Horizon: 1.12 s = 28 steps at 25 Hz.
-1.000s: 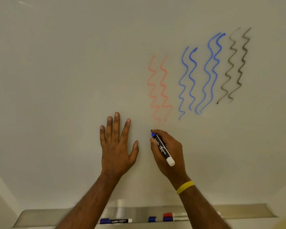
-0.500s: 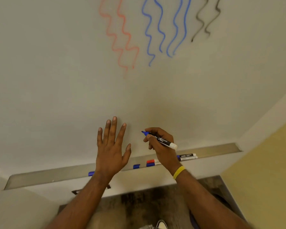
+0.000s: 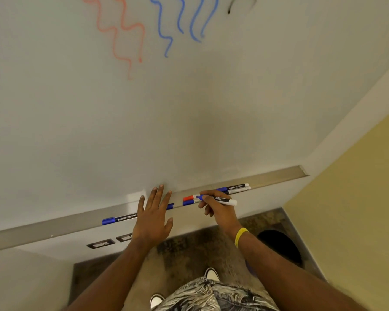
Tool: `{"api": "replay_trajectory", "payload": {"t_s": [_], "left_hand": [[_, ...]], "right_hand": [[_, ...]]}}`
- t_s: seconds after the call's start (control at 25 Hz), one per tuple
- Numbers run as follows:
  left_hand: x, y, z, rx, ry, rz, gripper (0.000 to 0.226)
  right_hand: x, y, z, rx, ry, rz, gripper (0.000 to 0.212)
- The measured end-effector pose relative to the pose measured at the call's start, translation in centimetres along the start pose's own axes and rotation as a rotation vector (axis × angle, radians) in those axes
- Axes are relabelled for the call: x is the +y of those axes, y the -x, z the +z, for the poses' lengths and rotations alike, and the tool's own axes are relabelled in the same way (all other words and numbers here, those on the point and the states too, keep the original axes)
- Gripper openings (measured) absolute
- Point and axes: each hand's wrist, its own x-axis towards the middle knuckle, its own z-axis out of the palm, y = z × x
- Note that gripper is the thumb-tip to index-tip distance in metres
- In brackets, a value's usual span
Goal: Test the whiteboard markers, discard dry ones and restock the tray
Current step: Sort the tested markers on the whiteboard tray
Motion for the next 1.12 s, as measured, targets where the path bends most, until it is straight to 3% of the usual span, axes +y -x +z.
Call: {"api": "replay_trajectory", "payload": {"t_s": [0.2,0.48,1.12], "left_hand": [[0.1,-1.5,1.2,-0.227,0.086,-0.009,0.074],[1.0,-3.8,2.9,-0.312,0.129,-0.024,0.068],[0.0,-6.6,4.4,-0.186,0.234,-0.064,0.03]], "right_hand": [[3.0,1.1,-1.6,0.018,-0.004,0.147,0.014],[3.8,0.4,-3.5,0.067,-0.018,0.207,0.014],[2.5,-1.4,-4.5,0.096,-0.008,0.158,0.015]]}}
